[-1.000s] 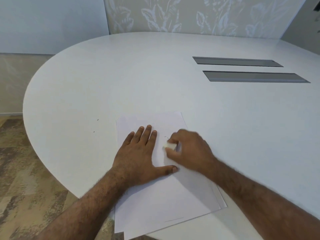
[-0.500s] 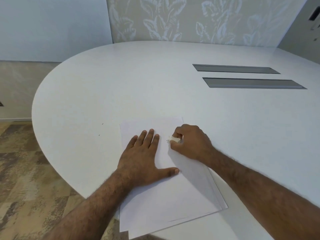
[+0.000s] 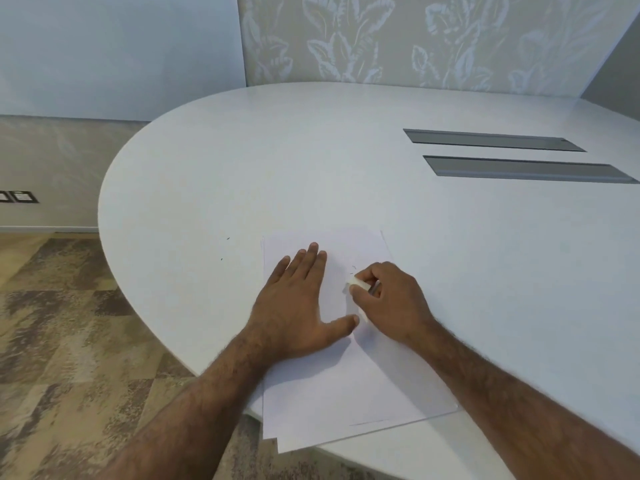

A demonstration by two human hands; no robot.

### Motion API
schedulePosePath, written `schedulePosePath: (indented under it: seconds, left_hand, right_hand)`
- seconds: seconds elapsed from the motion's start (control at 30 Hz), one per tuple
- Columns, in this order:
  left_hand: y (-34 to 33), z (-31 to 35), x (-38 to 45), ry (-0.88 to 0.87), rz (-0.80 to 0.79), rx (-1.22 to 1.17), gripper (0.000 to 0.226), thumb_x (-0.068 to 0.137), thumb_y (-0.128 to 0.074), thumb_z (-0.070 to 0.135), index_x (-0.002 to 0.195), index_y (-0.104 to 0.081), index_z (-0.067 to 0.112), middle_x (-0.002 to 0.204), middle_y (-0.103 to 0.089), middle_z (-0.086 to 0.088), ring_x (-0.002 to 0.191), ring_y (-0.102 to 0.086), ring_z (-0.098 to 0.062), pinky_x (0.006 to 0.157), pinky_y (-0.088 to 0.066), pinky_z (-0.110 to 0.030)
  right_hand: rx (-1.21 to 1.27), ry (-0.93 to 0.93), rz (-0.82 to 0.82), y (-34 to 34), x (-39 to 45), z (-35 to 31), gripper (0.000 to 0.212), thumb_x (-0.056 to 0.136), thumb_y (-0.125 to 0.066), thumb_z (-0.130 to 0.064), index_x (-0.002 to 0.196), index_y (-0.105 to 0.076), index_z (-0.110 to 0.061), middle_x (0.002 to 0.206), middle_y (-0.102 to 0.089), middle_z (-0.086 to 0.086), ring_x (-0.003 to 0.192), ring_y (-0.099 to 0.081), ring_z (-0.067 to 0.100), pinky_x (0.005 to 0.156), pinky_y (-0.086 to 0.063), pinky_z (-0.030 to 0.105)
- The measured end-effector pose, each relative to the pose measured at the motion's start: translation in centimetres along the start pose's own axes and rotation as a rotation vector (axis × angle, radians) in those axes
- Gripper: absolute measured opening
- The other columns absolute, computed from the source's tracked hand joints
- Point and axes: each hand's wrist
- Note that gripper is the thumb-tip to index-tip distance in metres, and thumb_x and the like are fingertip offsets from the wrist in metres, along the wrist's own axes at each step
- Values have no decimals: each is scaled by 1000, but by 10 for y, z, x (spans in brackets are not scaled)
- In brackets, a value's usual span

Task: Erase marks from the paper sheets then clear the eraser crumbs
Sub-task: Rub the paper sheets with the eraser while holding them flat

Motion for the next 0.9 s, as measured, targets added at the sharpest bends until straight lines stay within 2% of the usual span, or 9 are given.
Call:
schedulePosePath:
  seconds: [0.07, 0.27, 0.43, 0.6, 0.73, 0.8, 0.9]
  left_hand:
    - [4, -9, -15, 0, 9, 44, 112, 73, -12, 88, 158, 2, 17, 166, 8, 3, 152, 8, -9, 124, 6, -34]
    - [4, -18, -44, 78, -81, 133, 123, 64, 0, 100, 157, 12, 20, 162, 23, 6, 149, 19, -8, 123, 9, -36]
    - [3, -18, -40, 140, -95, 113, 129, 56, -1, 105, 156, 14, 26, 162, 26, 3, 149, 22, -15, 123, 10, -39]
    - [6, -22, -42, 120, -133, 85, 143, 49, -7, 109, 157, 14, 17, 161, 28, 0, 148, 26, -15, 122, 12, -38]
    - [7, -20, -47, 104, -110, 120, 144, 51, -4, 108, 156, 11, 11, 163, 24, -3, 149, 24, -15, 121, 14, -36]
    - [8, -20, -50, 82, -99, 130, 140, 55, -3, 106, 157, 9, 11, 165, 18, -3, 151, 17, -15, 120, 15, -33]
    - [9, -20, -55, 53, -142, 128, 139, 53, -3, 107, 155, 17, 14, 161, 28, -2, 148, 25, -13, 120, 16, -33]
  right_hand:
    - [21, -9, 52, -4, 2, 3, 12, 84, -66, -38, 85, -59, -28, 88, -60, -15, 75, -55, -2, 61, -35, 7]
    - [16, -13, 133, -11, 9, 1, 11, 84, -65, -35, 86, -59, -27, 89, -58, -14, 78, -55, 6, 69, -36, 19]
    - [-43, 1, 59, -8, 9, -10, 13, 81, -66, -40, 86, -61, -29, 93, -62, -11, 84, -59, 8, 75, -45, 25]
    - [4, 255, -245, -9, -19, -29, 21, 76, -69, -39, 94, -68, -27, 91, -61, -12, 77, -54, 2, 72, -46, 27]
    - [-41, 191, -166, -4, -10, -31, 23, 80, -70, -34, 99, -70, -22, 99, -64, -6, 90, -59, 13, 84, -48, 36]
    - [-37, 172, -166, -4, -7, -33, 21, 80, -70, -32, 98, -69, -21, 99, -63, -5, 90, -59, 14, 85, -48, 37]
    - [-44, 228, -198, -5, -14, -36, 21, 79, -70, -33, 96, -68, -20, 96, -62, -5, 87, -58, 14, 82, -49, 38]
Point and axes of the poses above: each hand's wrist, its own x-axis towards the middle knuckle, its own y-axis out of the back of the hand, z = x × y
